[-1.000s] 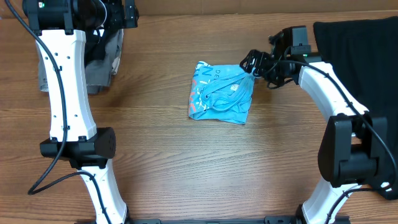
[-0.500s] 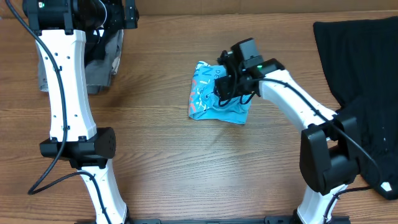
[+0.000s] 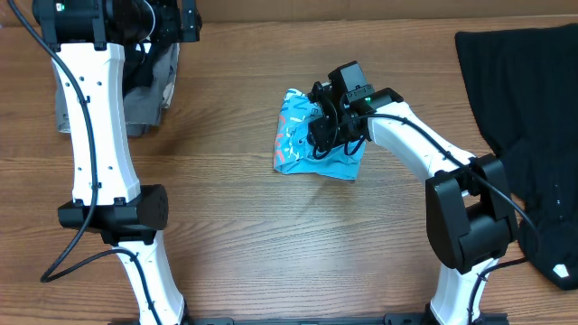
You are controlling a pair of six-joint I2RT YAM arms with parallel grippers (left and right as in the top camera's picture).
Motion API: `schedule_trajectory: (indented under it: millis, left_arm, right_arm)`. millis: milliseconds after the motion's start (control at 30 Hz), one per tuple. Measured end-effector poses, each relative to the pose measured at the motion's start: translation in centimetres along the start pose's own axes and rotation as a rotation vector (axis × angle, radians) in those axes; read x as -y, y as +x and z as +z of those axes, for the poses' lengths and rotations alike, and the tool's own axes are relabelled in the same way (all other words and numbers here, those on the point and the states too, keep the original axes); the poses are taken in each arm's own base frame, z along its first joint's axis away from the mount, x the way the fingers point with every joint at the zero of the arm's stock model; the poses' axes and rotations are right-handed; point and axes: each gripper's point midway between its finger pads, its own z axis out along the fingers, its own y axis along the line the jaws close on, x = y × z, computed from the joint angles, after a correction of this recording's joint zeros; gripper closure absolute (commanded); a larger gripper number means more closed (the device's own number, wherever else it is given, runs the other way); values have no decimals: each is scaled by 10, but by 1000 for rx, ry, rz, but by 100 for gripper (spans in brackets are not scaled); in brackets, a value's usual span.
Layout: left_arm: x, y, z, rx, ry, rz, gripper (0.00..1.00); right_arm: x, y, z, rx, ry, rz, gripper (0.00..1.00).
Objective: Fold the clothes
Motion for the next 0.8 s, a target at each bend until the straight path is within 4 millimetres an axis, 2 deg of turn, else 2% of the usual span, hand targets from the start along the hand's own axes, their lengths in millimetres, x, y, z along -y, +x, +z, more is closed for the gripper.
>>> schedule_trajectory:
  millis: [233, 367, 567, 667, 800]
  left_arm:
    - [0, 0, 0, -1, 0, 0, 0]
    - [0, 0, 0, -1, 0, 0, 0]
    - [0, 1, 0, -4, 0, 0, 0]
    - [0, 2, 0, -7, 0, -1, 0]
    - [0, 2, 0, -7, -1, -1, 0]
  right_arm:
    - [-7, 1, 0, -2, -39, -33, 42]
    - [-12, 10, 0, -39, -67, -53, 34]
    - [-13, 21, 3, -81, -79, -72, 35]
    - [-12, 26, 10, -102, -83, -72, 48]
    - [-11, 28, 14, -112, -80, -69, 70]
